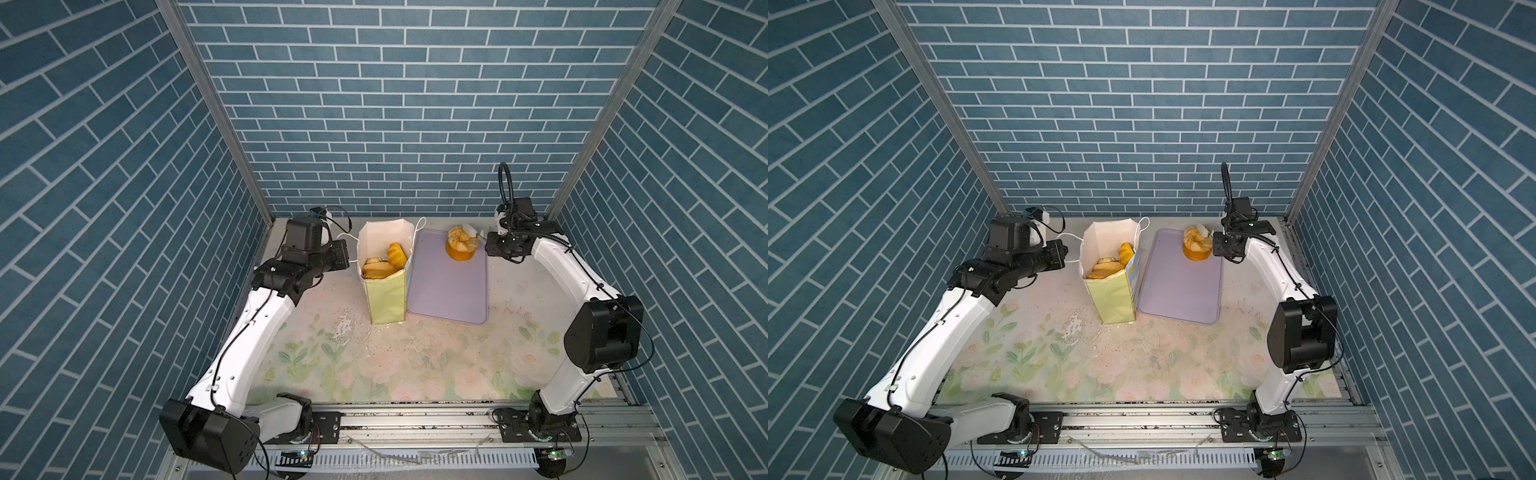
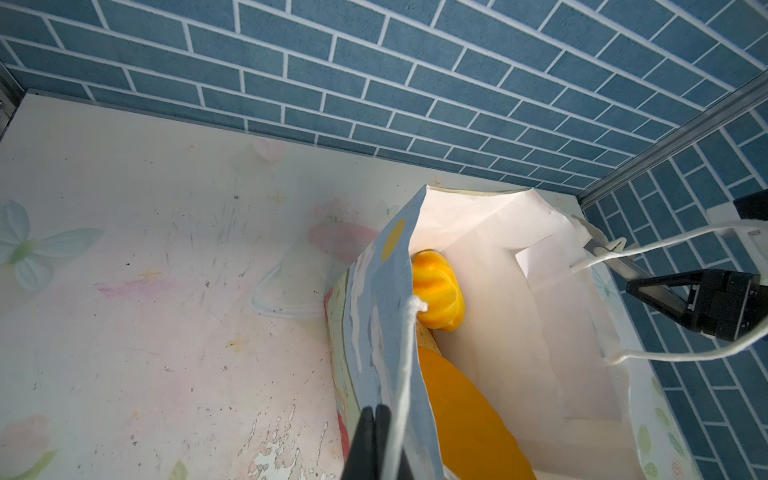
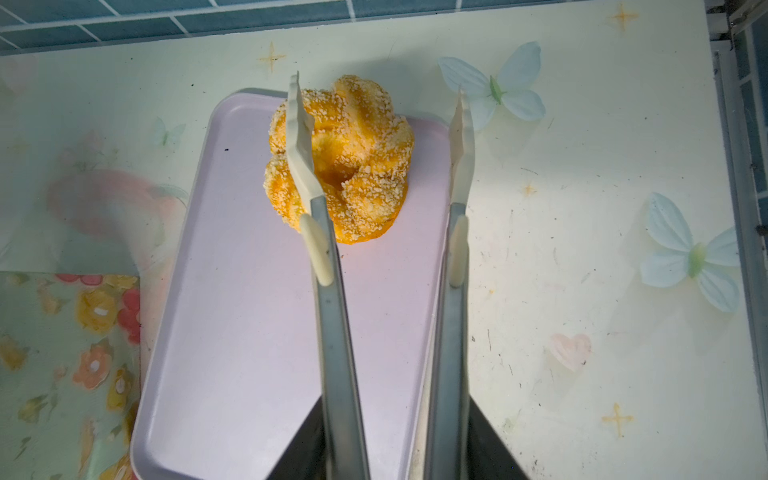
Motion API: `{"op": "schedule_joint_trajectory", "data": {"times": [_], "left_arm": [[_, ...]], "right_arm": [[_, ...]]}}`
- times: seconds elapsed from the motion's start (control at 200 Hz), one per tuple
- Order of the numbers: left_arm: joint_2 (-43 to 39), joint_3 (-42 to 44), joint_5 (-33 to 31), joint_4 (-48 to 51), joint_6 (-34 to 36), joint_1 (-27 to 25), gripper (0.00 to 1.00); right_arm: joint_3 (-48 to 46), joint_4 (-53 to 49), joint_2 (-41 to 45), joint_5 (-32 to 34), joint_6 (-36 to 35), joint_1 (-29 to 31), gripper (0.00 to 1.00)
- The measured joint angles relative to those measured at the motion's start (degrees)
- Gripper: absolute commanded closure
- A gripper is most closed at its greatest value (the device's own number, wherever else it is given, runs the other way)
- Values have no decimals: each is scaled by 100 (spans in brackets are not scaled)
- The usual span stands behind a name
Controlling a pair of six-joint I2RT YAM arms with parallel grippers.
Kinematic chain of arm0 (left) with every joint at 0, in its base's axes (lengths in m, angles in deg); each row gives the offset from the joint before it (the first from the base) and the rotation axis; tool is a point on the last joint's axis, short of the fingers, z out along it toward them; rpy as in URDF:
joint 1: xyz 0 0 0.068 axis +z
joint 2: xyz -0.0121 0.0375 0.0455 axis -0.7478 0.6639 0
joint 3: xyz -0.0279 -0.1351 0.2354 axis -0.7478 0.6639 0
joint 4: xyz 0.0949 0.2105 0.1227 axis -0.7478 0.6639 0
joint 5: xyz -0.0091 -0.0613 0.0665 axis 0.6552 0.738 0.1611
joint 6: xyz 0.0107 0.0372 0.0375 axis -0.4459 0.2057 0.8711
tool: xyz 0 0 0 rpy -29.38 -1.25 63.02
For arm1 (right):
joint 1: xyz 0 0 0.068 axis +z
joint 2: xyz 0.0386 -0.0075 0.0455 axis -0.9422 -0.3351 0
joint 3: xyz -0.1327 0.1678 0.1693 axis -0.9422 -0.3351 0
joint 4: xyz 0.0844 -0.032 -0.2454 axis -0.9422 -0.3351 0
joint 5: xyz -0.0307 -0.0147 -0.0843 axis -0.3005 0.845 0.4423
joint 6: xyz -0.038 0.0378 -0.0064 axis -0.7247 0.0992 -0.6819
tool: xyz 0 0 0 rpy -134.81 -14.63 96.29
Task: Place the fake bread into the paper bag
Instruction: 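Pinch the sugared flower-shaped bun with the tongs and lift it, then carry the flower bun over the bag and open the tongs to drop it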
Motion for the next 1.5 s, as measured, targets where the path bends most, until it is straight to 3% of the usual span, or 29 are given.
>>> {"op": "schedule_joint_trajectory", "data": {"times": [0.36,0.705,0.84,1.035,1.235,1.5], "left_arm": [[0,0,-33,2,0,0,94],[-2,2,-98,2,0,-22,94],[-7,2,-114,2,0,-26,94],[-74,63,-116,0,0,-28,94],[-118,98,-114,-4,0,-28,94],[-118,98,-111,-4,-2,-33,94]], "right_arm": [[-452,149,-254,-321,125,-48,57],[-459,345,-343,-695,229,-55,78],[-490,328,-256,-739,227,-59,82],[-601,118,354,-800,225,-57,86],[-898,63,1539,-1051,223,0,87],[-568,-144,2380,-1182,68,332,88]]}}
